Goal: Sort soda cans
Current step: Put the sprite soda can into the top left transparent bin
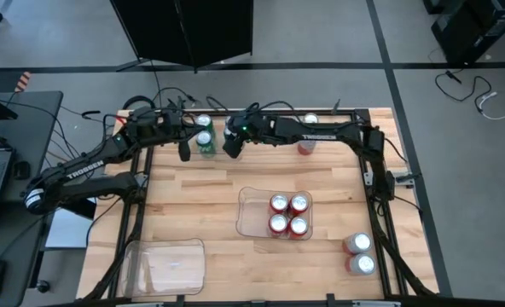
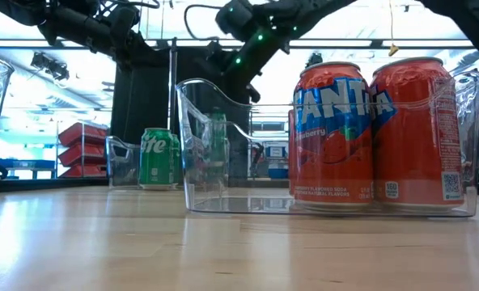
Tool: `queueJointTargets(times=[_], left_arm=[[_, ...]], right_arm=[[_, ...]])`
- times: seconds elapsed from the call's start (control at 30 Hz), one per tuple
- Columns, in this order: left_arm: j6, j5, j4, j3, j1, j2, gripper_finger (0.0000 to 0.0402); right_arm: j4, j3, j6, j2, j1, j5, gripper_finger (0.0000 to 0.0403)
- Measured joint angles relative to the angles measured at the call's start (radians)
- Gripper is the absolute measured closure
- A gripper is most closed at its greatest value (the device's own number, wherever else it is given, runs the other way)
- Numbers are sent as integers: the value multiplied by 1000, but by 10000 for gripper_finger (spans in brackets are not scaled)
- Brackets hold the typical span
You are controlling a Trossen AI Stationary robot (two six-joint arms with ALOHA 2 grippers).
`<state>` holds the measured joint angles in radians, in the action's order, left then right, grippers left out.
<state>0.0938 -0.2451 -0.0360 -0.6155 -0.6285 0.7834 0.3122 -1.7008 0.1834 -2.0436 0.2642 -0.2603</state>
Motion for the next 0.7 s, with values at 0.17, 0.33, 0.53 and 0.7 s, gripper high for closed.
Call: queueJointTargets(times=[0.17, 0.33, 0.53, 0.7], left_arm=[[0, 0, 0, 0, 0, 0, 398], [0, 0, 0, 0, 0, 0, 398], [0, 0, 0, 0, 0, 0, 398], [0, -1, -2, 0, 0, 0, 398]], right_arm=[[-25, 0, 16, -57, -1, -3, 165], [-42, -1, 27, -96, -2, -8, 165], [-40, 0, 26, -97, -2, -9, 160], [-27, 1, 25, -96, -2, -7, 133]])
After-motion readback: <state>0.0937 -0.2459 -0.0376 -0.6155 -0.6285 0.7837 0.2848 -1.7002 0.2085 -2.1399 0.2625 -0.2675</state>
